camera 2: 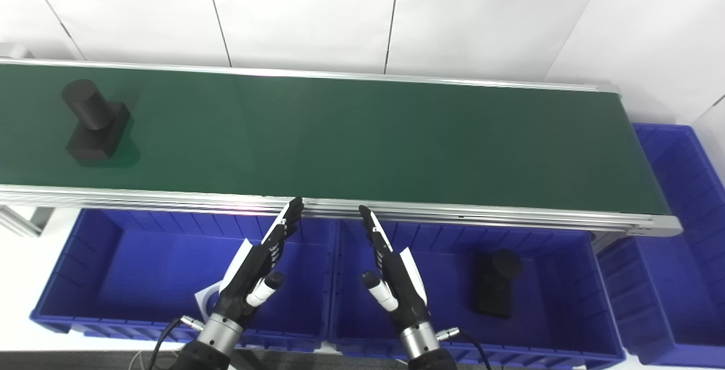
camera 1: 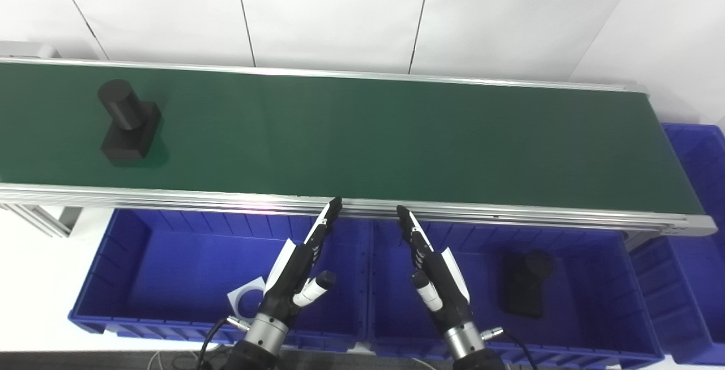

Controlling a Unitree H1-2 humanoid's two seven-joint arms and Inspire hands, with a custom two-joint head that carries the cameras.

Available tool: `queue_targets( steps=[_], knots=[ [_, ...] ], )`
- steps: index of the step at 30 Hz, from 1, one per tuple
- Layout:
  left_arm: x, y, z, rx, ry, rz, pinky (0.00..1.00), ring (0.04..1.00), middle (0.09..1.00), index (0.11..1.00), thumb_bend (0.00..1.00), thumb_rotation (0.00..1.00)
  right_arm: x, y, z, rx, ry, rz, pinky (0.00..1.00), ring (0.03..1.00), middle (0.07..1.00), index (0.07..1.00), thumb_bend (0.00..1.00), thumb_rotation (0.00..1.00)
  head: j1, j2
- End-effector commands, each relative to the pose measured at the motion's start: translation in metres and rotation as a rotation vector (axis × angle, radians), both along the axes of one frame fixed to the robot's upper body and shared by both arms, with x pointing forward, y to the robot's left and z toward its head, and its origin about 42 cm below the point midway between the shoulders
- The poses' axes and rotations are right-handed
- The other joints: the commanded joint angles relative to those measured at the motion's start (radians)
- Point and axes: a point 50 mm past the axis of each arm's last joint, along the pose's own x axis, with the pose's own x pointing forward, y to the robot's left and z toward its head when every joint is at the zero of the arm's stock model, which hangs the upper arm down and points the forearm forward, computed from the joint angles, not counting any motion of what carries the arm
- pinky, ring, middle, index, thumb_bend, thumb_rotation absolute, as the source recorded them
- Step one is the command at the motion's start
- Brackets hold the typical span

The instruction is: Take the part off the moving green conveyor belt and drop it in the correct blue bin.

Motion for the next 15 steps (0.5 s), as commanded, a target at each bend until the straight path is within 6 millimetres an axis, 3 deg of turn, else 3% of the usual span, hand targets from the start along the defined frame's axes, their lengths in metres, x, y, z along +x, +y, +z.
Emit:
queue_targets(
  steps=[1,9,15],
  knots=[
    [0.0043,-0.0014,0.0078,-0.016,-0.062,-0.006,1.0,1.0,1.0,1.0,1.0,1.0,0.0074,0.0055,0.0116,0.039,-0.063,0.009,1.0,1.0,1.0,0.991,1.0,1.0,0.001,-0.001],
    [0.0047,-0.0017,0.0065,-0.024,-0.055,-0.007,1.0,1.0,1.0,1.0,0.97,1.0,0.008,0.0042,0.01,0.03,-0.06,0.006,1.0,1.0,1.0,0.989,1.0,1.0,0.003,-0.012],
    [0.0052,-0.0032,0.0024,-0.019,-0.043,-0.01,1.0,1.0,1.0,1.0,0.97,1.0,0.0079,0.0027,0.0054,0.028,-0.041,0.009,1.0,1.0,1.0,0.989,1.0,1.0,0.022,-0.05]
  ],
)
